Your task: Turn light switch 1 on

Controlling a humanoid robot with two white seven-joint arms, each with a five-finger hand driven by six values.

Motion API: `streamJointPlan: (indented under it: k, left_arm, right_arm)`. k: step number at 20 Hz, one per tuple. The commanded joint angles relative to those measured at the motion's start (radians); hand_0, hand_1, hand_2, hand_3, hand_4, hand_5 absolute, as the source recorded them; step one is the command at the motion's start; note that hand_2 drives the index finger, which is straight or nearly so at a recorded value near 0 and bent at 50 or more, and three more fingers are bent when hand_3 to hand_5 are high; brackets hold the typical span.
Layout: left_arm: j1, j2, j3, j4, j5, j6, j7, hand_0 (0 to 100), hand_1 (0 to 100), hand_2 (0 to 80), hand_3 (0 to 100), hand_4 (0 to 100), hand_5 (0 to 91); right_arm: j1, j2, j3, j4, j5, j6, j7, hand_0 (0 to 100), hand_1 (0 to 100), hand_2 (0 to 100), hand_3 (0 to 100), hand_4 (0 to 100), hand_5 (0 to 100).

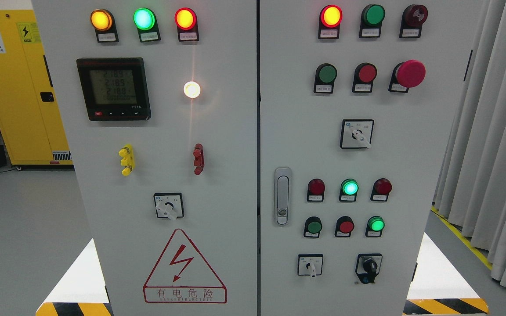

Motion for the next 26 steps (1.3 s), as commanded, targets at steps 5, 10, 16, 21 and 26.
streamJointPlan:
  k: [5, 10, 16, 21, 26]
  left_arm:
    - [-0.097, 0.04, 0.013, 0.913, 0.0, 0.097, -0.106, 16, 36, 0.0, 0, 1, 0.0]
    - [-0.179, 0.04, -0.034, 0.938, -0.02, 0.25, -0.099, 24, 34, 0.0, 0, 0, 0.0]
    - [-0.245, 0.017, -0.131, 1.031, -0.029, 0.298, -0.073, 27, 28, 0.0, 0, 0, 0.0]
    - [-0.248, 0.015, -0.216, 1.034, -0.021, 0.3, -0.05, 28, 23, 0.0, 0, 0, 0.0]
    - [-0.258, 0.014, -0.208, 1.034, -0.009, 0.3, -0.027, 28, 22, 0.0, 0, 0, 0.0]
  right_arm:
    - [0.0, 0.0, 0.0, 0.0, -0.029, 0.001, 0.001, 0, 50, 4, 0, 0, 0]
    - [0.0, 0.0, 0.0, 0.0, -0.029, 0.001, 0.001, 0, 50, 4, 0, 0, 0]
    - [0.0, 0.0, 0.0, 0.0, -0.029, 0.001, 0.001, 0, 50, 4, 0, 0, 0]
    - [0.0, 0.0, 0.0, 0.0, -0.029, 0.001, 0.001, 0, 50, 4, 0, 0, 0]
    - [0.0, 0.0, 0.0, 0.0, -0.029, 0.001, 0.001, 0, 50, 4, 0, 0, 0]
